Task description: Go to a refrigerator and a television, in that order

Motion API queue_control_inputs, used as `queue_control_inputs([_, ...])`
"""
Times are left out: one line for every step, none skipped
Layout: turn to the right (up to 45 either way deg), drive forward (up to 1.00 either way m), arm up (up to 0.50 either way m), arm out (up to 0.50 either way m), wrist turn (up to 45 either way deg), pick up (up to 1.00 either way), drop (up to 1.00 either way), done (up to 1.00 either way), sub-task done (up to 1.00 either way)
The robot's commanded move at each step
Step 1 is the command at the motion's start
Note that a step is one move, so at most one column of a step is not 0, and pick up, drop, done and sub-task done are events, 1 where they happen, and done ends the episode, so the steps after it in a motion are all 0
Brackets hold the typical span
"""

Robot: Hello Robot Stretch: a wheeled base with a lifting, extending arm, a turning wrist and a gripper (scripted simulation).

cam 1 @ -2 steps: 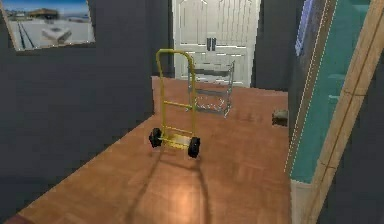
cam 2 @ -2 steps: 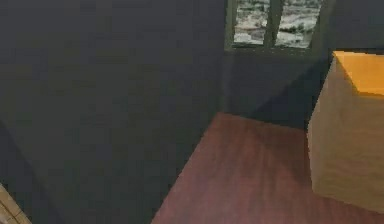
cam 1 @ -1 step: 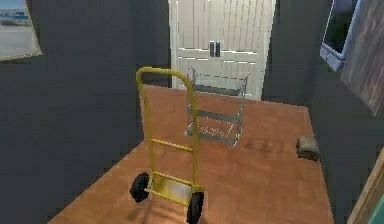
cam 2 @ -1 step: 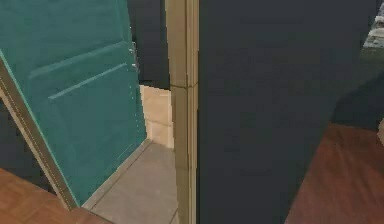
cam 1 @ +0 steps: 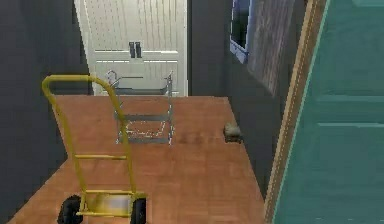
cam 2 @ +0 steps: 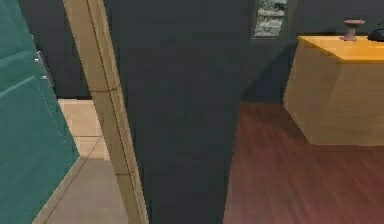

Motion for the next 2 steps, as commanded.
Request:
queue_control_inputs([0.0, 1.00, 0.00, 0.00, 0.0, 0.00, 0.00, 0.00, 0.00])
queue_control_inputs([27.0, 0.00, 0.00, 0.00, 0.0, 0.00, 0.00, 0.00, 0.00])
